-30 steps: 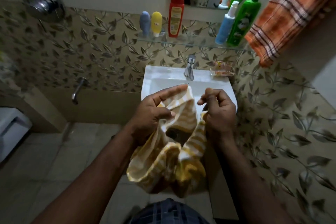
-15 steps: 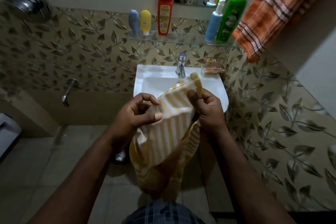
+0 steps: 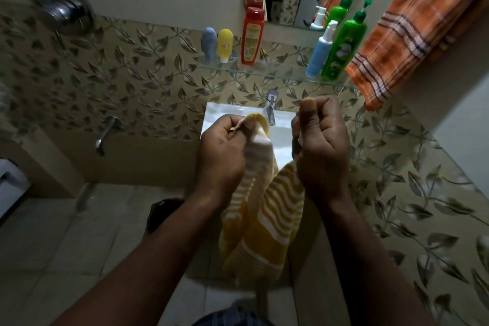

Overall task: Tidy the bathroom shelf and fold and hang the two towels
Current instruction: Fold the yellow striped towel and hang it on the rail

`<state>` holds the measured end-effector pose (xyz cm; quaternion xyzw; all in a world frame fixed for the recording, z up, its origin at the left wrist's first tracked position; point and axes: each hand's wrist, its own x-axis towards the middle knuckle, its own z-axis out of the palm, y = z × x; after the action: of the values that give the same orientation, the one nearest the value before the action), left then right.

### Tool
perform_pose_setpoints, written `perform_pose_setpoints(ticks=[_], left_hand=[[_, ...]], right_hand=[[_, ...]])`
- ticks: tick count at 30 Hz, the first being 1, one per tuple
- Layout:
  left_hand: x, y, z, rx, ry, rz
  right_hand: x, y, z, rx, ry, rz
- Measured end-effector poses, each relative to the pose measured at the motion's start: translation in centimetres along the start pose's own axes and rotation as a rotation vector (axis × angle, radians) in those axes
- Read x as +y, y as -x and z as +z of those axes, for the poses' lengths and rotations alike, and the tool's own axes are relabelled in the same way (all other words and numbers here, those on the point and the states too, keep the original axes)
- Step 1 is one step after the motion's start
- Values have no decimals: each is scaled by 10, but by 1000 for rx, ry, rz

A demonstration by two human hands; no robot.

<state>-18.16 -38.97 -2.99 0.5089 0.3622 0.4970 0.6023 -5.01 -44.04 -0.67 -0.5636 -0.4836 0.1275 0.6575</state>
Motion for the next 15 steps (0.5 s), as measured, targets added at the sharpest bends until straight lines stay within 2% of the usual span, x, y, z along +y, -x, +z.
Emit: perform_pose_setpoints(ticks=[3, 5, 8, 15], left_hand=[[-1, 2, 13, -85, -10, -20], [-1, 3, 18, -165, 40, -20], [5, 5, 25, -214, 102, -2], [14, 13, 32, -233, 221, 6]], right_hand=[[-13, 0, 15, 0, 181, -187], [-17, -4, 19, 47, 209, -243], [-22, -17, 17, 92, 167, -238], [-28, -22, 7, 92, -108, -133]])
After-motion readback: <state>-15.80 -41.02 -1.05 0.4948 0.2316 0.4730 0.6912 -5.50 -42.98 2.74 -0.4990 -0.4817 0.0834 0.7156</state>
